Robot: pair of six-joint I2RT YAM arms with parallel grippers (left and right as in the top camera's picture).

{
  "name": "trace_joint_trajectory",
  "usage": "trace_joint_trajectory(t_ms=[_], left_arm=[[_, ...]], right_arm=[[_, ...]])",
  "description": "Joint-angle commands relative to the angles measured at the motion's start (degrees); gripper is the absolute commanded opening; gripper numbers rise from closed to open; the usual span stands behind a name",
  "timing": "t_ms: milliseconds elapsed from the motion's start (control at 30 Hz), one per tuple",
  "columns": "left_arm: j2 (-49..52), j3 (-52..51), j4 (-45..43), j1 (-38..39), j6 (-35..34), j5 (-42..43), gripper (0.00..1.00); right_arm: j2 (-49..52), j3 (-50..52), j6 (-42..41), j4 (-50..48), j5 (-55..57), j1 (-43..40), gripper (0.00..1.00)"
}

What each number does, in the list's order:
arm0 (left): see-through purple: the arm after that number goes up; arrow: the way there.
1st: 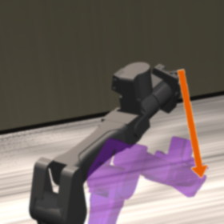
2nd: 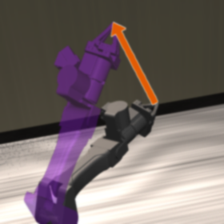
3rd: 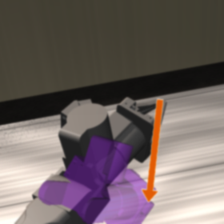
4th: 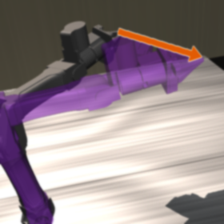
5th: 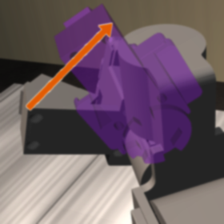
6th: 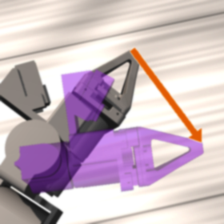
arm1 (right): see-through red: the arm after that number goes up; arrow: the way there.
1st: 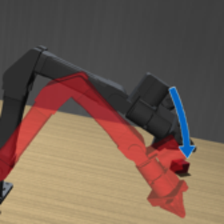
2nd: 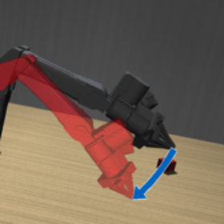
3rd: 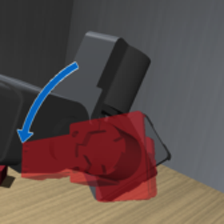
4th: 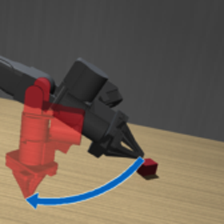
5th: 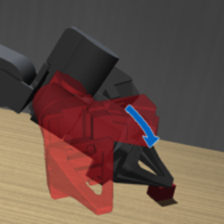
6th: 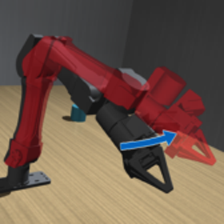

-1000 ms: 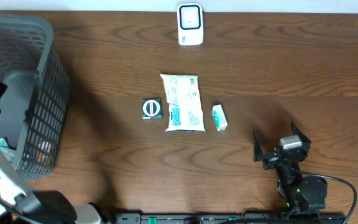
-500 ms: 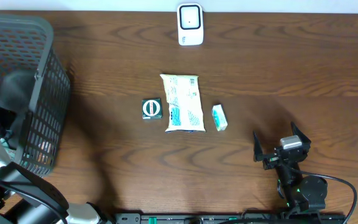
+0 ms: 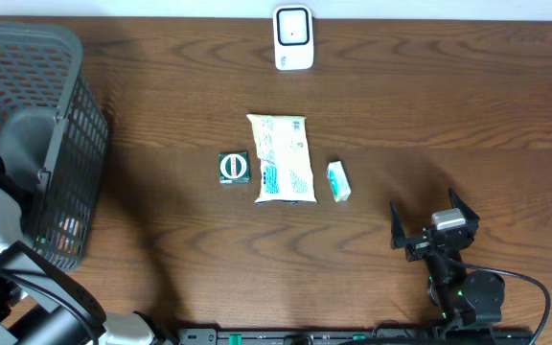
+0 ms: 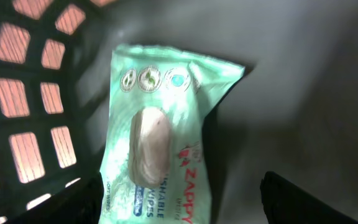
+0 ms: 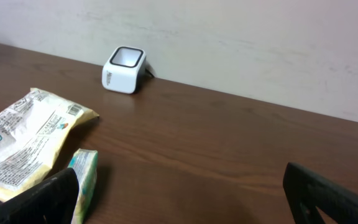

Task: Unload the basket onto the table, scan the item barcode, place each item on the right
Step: 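Reach into the basket and grasp the mint-green wipes pack, then carry the wipes pack out and lower it beside the tin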

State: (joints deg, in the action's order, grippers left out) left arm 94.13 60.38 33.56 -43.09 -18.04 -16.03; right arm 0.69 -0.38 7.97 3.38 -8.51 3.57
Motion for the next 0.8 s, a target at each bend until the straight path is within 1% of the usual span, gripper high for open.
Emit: trace_joint_trajectory(t_ms=[0,300,367,400,500,533,633,733,767], left_arm=[[0.63,-2.64,-1.9,-0.55,0.72,-1.66,0.8],[7.82,-3.54,-4.17,-0.61,1.53,-1.62,0.79],[9.11,-3.54,-4.15,-0.61,1.51,-1.6,0.75],[9.31,-3.54,-4.15,-0.61,1.49,-1.6,0.71],[9.18,-3.48,-4.35,-0.61,1.46,-1.18,0.54],[9.16,-3.39,-4.33,-0.59,1.49,-1.18,0.47],[9.09,-2.91,-4.04,-0.59,1.46,-0.48,0.3],[8.31,-1.7,-2.89,-0.55,1.49,2.16,0.2],[7.63,-1.18,-2.45,-0.5,1.49,3.32,0.19]], right_arm=[[-0.26,0.07,-0.63,0.24,0.02,0.39,0.99],[-0.26,0.07,-0.63,0.24,0.02,0.39,0.99],[-0.26,0.07,-0.63,0.24,0.02,0.39,0.99],[-0.26,0.07,-0.63,0.24,0.02,0.39,0.99],[-0.26,0.07,-0.63,0.24,0.02,0.39,0.99],[-0.26,0.07,-0.63,0.24,0.02,0.39,0.99],[-0.26,0.07,-0.63,0.24,0.02,0.39,0.99],[-0.26,0.07,-0.63,0.24,0.02,0.39,0.99],[-0.26,0.07,-0.63,0.24,0.02,0.39,0.99]])
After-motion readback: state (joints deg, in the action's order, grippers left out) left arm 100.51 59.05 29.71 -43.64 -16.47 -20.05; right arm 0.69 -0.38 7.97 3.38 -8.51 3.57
